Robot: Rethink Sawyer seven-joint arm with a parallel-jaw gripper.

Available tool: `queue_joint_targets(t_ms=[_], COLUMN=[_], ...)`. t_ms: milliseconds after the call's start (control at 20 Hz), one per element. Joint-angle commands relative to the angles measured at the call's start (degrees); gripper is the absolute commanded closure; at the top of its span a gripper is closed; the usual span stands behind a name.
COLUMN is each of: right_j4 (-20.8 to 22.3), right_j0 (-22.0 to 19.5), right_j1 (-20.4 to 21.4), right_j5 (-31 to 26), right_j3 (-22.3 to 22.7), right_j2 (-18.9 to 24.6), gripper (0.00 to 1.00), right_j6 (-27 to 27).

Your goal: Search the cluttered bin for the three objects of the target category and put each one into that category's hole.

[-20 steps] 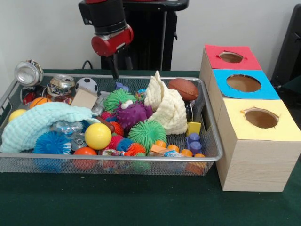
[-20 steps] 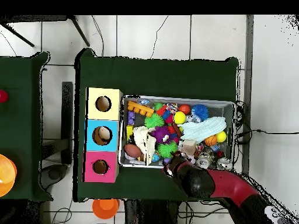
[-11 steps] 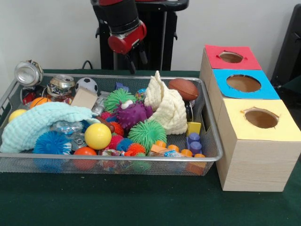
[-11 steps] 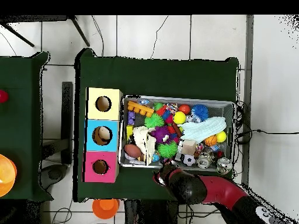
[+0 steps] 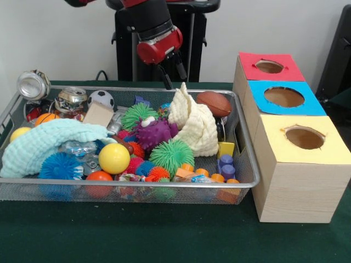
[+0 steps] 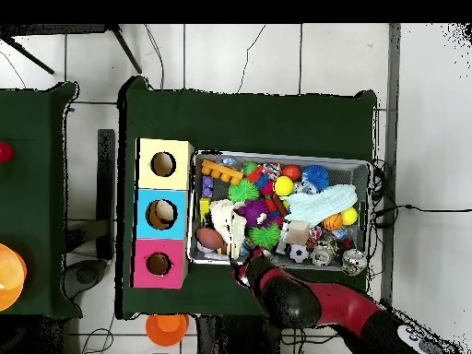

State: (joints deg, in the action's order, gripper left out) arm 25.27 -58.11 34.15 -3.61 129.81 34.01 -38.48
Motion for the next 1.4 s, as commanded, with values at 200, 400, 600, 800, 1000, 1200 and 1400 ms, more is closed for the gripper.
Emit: queue_joint_targets(t_ms=[200, 400, 600, 800, 1000, 1200, 1400], right_j4=[-1.3, 0.0, 3.2, 5.6, 6.9, 6.6, 5.4], right_j0=[-2.2, -2.1, -0.4, 1.1, 3.4, 7.4, 13.0], right_j1=[-3.7, -4.8, -9.8, -15.6, -17.8, -16.4, -13.3], right_j5=[7.3, 9.0, 11.9, 13.6, 14.9, 16.7, 20.9], right_j3=[-1.2, -1.7, -5.3, -9.7, -12.7, -14.6, -15.5], right_j2=[6.4, 5.2, 1.0, -2.2, -5.0, -9.3, -15.1], gripper=[0.00, 0.00, 0.00, 0.00, 0.00, 0.00, 0.00], right_j6=[-14.9, -14.4, -12.6, -11.2, -10.9, -11.2, -11.3])
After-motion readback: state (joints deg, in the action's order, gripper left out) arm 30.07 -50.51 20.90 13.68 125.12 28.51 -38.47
